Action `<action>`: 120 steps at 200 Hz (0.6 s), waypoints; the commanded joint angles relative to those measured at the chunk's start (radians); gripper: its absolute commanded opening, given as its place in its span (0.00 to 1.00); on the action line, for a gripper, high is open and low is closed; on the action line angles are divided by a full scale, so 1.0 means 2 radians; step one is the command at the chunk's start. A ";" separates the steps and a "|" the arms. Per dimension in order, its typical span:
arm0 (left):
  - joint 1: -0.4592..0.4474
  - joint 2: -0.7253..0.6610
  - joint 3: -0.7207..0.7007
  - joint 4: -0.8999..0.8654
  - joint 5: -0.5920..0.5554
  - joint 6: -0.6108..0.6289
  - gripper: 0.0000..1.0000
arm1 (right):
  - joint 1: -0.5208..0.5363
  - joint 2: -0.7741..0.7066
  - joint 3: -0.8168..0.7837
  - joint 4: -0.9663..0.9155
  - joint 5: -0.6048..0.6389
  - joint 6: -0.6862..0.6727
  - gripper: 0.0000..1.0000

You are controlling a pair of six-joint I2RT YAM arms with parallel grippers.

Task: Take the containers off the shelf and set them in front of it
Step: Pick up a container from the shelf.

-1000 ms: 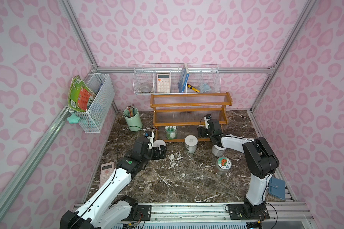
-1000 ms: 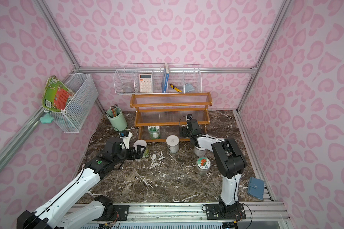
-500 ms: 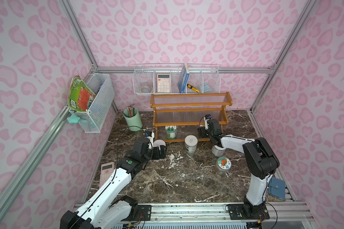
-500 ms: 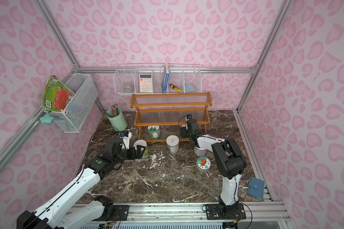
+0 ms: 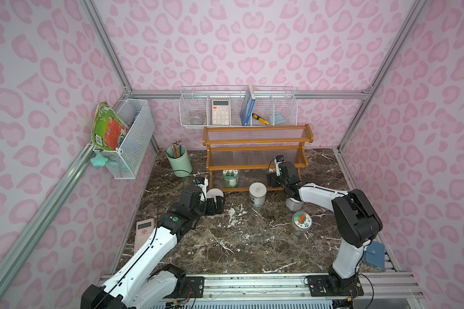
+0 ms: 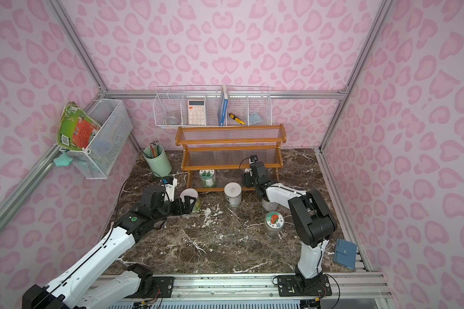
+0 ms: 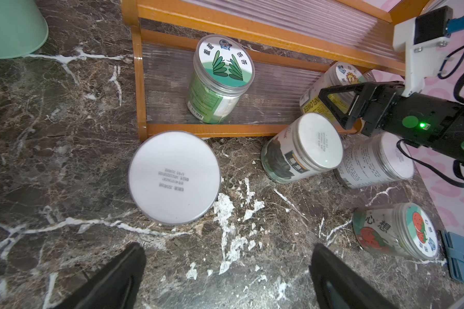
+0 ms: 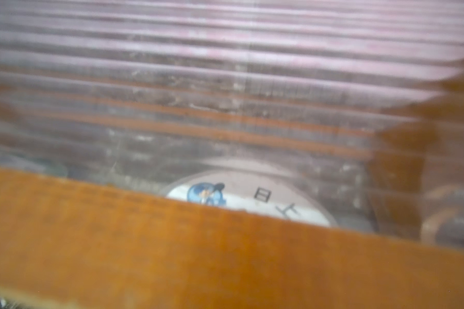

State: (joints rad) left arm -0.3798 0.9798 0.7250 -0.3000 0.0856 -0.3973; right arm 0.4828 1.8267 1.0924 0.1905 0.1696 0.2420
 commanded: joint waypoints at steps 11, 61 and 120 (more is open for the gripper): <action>0.000 -0.002 0.002 -0.001 -0.002 -0.001 0.99 | 0.003 -0.017 -0.010 -0.005 0.008 0.003 0.70; 0.000 -0.001 0.003 -0.001 -0.004 -0.001 0.99 | 0.011 -0.050 -0.039 -0.010 0.009 0.011 0.69; 0.000 -0.001 0.004 -0.002 -0.005 -0.001 0.99 | 0.027 -0.103 -0.073 -0.028 0.019 0.023 0.69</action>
State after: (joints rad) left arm -0.3798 0.9791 0.7250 -0.3000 0.0822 -0.3973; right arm 0.5243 1.6604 0.9684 0.1402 0.1818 0.2634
